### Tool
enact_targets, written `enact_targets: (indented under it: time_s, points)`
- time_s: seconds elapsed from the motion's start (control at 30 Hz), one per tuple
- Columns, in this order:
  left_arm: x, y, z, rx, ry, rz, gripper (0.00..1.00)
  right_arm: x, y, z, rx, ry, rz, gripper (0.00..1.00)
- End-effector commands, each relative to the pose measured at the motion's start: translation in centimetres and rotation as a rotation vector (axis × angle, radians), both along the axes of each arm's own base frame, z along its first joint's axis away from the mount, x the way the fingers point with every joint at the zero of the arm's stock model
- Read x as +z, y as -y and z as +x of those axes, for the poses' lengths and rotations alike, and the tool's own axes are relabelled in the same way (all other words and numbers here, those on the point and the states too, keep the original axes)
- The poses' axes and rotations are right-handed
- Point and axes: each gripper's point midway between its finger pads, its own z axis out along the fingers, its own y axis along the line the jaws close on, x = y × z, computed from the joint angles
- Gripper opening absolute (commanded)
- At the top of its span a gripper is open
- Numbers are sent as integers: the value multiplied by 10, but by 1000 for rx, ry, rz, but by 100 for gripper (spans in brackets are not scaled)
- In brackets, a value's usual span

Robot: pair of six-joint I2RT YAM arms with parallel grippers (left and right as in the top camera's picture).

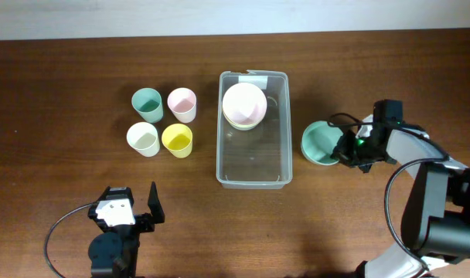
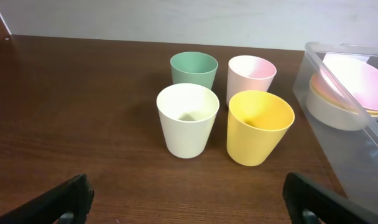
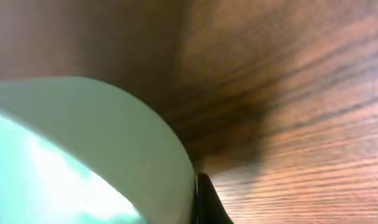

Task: Pack container
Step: 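Move the right gripper to the green bowl and grasp its rim, then carry the green bowl and stack it onto the pink bowl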

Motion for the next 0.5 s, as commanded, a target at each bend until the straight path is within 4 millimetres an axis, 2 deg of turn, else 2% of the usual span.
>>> enact_targets:
  time_s: [0.0,0.07,0.13,0.2,0.23,0.33,0.37,0.47]
  points:
    - [0,3,0,-22,4,11,100,70,-8,30,7,204,112,4]
    - [0,3,0,-22,4,11,100,133,-24,45,63,350,170,4]
    - [0,3,0,-22,4,11,100,171,-38,48,110,421,177,4]
    - [0,3,0,-22,4,11,100,208,-59,49,194,489,158,4]
    - [-1,3,0,-22,4,11,100,227,-77,49,244,508,118,4]
    - [0,3,0,-22,4,11,100,244,-110,52,330,536,-52,4]
    - [-1,3,0,-22,4,11,100,244,-125,55,356,548,-137,4]
    - [0,3,0,-22,4,11,100,229,-147,63,392,549,-224,4]
